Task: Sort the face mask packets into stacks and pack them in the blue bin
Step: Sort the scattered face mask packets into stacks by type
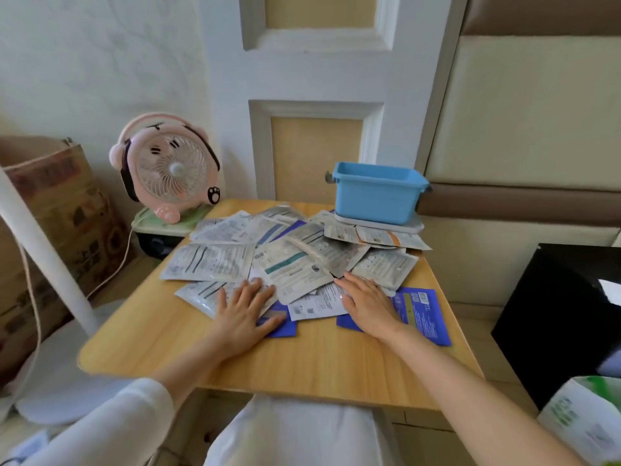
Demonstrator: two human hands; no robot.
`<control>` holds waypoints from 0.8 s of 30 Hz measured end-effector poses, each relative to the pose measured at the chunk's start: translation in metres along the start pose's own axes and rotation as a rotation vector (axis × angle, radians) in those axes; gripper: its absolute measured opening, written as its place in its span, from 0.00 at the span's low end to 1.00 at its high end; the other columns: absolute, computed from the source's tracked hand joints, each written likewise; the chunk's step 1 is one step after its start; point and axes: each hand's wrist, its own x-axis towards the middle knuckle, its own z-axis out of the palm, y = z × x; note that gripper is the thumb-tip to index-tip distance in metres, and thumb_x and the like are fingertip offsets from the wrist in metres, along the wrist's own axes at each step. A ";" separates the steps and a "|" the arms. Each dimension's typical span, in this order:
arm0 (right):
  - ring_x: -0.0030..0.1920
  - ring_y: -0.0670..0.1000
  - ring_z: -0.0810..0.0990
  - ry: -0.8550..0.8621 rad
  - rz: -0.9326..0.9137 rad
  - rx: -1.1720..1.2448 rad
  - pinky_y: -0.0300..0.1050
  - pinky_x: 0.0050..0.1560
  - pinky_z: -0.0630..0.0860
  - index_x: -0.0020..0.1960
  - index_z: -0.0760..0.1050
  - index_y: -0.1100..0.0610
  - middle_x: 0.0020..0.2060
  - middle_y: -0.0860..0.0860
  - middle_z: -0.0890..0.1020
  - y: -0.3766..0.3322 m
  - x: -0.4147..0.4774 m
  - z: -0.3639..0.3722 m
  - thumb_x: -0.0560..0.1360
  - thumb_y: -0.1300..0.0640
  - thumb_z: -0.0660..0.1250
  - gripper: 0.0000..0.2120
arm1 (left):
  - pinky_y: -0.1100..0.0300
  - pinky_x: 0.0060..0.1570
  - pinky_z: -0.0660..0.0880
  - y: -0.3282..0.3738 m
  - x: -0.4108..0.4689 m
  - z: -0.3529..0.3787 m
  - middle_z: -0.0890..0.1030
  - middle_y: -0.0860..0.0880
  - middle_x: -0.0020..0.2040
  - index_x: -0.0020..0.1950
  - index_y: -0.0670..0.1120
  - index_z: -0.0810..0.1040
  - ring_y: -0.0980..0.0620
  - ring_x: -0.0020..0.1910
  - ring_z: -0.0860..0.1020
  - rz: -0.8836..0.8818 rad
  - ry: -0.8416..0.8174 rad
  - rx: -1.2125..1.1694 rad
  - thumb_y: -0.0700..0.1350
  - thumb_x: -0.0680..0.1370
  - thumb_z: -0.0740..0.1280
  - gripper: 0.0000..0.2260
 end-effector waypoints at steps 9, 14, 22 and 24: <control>0.65 0.50 0.70 0.502 -0.005 0.139 0.43 0.60 0.69 0.53 0.79 0.55 0.61 0.50 0.75 0.016 0.070 -0.023 0.77 0.58 0.63 0.08 | 0.50 0.74 0.44 -0.021 0.026 -0.002 0.58 0.56 0.71 0.74 0.61 0.52 0.56 0.71 0.55 0.147 0.030 -0.009 0.79 0.64 0.35 0.43; 0.71 0.51 0.63 0.338 0.058 0.125 0.47 0.68 0.65 0.63 0.75 0.53 0.71 0.50 0.66 0.029 0.075 -0.001 0.78 0.56 0.61 0.14 | 0.52 0.74 0.38 -0.019 0.024 0.002 0.56 0.57 0.73 0.74 0.61 0.51 0.58 0.73 0.51 0.150 0.051 -0.028 0.77 0.65 0.34 0.41; 0.72 0.49 0.62 0.142 0.079 0.165 0.47 0.74 0.56 0.70 0.68 0.48 0.72 0.47 0.66 0.027 0.060 -0.008 0.76 0.44 0.63 0.23 | 0.50 0.74 0.42 -0.014 0.033 0.006 0.57 0.56 0.73 0.75 0.59 0.52 0.55 0.73 0.53 0.173 0.093 -0.008 0.76 0.63 0.28 0.45; 0.73 0.49 0.61 0.106 0.100 0.110 0.48 0.74 0.56 0.72 0.64 0.46 0.73 0.46 0.64 0.024 0.058 -0.008 0.75 0.43 0.64 0.27 | 0.49 0.74 0.43 -0.016 0.033 0.007 0.59 0.55 0.73 0.75 0.59 0.53 0.54 0.73 0.55 0.187 0.104 -0.022 0.76 0.64 0.30 0.44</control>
